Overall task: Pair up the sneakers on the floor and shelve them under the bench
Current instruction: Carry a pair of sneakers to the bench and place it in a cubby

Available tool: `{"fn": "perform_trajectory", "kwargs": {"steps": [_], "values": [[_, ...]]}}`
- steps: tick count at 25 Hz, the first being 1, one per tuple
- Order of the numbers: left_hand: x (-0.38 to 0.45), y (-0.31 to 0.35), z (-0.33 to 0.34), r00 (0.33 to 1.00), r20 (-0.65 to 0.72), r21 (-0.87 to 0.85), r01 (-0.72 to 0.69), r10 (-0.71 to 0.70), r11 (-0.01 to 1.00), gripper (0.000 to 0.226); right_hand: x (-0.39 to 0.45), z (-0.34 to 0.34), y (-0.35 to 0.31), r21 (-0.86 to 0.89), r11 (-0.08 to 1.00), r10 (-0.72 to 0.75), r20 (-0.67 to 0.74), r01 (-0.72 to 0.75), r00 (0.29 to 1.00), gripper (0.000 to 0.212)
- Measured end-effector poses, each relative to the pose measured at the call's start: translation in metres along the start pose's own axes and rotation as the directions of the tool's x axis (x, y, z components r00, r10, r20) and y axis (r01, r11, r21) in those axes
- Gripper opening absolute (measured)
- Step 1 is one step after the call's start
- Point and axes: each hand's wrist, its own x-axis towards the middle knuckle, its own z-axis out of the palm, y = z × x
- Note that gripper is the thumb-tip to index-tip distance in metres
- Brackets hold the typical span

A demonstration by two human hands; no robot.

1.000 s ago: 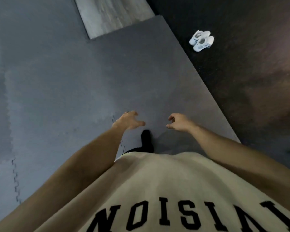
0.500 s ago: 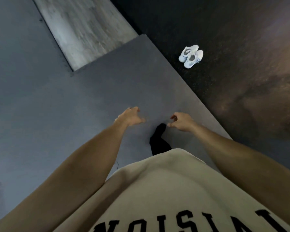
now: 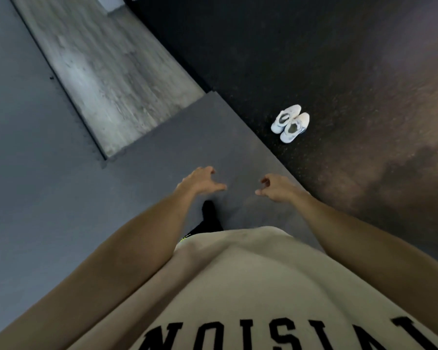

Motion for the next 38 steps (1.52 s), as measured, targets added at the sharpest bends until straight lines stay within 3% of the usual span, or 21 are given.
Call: {"fn": "perform_trajectory", "kwargs": {"steps": [7,13,20,24,30,38], "values": [[0.142,0.041,-0.127,0.982,0.107,0.134,-0.169,0.156,0.976,0.080,0.097,-0.081,-0.053,0.157,0.985,0.083,-0.075,-0.070,0.994,0.046],[0.231,0.129,-0.175,0.939,0.254,0.299,-0.304,0.232,0.904,0.081,0.140,-0.152,-0.042,0.315,0.938,0.205,-0.172,-0.144,0.963,0.044],[0.315,0.273,-0.181,0.913,0.282,0.368,-0.386,0.295,0.846,0.080,0.193,-0.243,0.045,0.431,0.861,0.376,-0.178,-0.272,0.909,0.044],[0.344,0.339,-0.184,0.914,0.296,0.395,-0.381,0.276,0.836,0.075,0.215,-0.298,0.077,0.443,0.848,0.384,-0.132,-0.292,0.914,0.043],[0.394,0.392,-0.189,0.907,0.347,0.432,-0.382,0.240,0.817,0.075,0.256,-0.344,0.100,0.495,0.822,0.376,-0.099,-0.283,0.921,0.038],[0.538,0.406,-0.123,0.871,0.452,0.424,-0.402,0.194,0.812,0.075,0.393,-0.328,0.171,0.584,0.705,0.477,0.030,-0.403,0.878,0.048]]}}
